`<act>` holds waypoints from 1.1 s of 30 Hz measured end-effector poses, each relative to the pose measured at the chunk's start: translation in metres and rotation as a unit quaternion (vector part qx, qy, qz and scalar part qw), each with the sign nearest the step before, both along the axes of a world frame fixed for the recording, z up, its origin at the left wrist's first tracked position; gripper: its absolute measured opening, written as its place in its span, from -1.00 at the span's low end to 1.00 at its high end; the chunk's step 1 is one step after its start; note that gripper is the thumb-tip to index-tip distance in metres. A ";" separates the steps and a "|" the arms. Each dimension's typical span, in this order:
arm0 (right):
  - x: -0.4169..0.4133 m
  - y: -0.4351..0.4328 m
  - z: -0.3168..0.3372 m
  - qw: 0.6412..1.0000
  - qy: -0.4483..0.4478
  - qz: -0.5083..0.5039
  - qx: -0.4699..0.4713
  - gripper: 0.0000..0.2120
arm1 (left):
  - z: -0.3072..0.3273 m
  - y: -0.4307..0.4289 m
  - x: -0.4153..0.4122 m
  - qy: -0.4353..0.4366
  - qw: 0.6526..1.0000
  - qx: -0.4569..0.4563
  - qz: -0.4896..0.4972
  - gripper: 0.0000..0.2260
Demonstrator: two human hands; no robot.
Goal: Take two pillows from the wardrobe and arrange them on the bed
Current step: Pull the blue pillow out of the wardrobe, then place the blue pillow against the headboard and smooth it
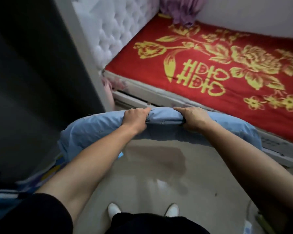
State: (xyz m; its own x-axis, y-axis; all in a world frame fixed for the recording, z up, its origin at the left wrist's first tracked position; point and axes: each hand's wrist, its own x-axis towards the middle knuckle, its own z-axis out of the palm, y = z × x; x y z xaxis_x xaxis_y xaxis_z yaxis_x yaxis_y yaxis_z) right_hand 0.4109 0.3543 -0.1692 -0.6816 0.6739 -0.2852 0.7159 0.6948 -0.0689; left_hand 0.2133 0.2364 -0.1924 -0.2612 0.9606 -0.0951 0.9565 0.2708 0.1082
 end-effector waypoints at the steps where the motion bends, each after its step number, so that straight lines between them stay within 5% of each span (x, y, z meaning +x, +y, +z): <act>1: 0.016 0.016 0.007 1.000 0.006 -0.002 0.008 -0.30 | 0.006 0.016 0.014 0.000 1.000 0.009 -0.005 -0.59; 10: 0.059 0.147 0.048 0.994 0.031 -0.012 0.105 -0.36 | 0.044 0.147 0.050 0.019 0.996 0.086 -0.013 -0.56; 25: -0.110 0.331 0.085 0.984 0.073 -0.037 0.161 -0.33 | 0.079 0.351 -0.127 0.031 0.983 0.179 -0.036 -0.46; 33: -0.176 0.466 0.048 0.982 0.076 -0.041 0.170 -0.31 | 0.055 0.487 -0.194 0.021 0.984 0.176 -0.033 -0.43</act>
State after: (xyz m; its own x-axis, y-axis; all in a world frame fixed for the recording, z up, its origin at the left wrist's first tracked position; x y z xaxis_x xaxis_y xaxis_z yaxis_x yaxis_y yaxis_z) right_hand 0.2349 0.8206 -0.1214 -0.6376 0.7675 0.0669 0.7704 0.6358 0.0474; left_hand 0.0197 0.7236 -0.1376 -0.1935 0.9472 0.2559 0.9765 0.1607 0.1436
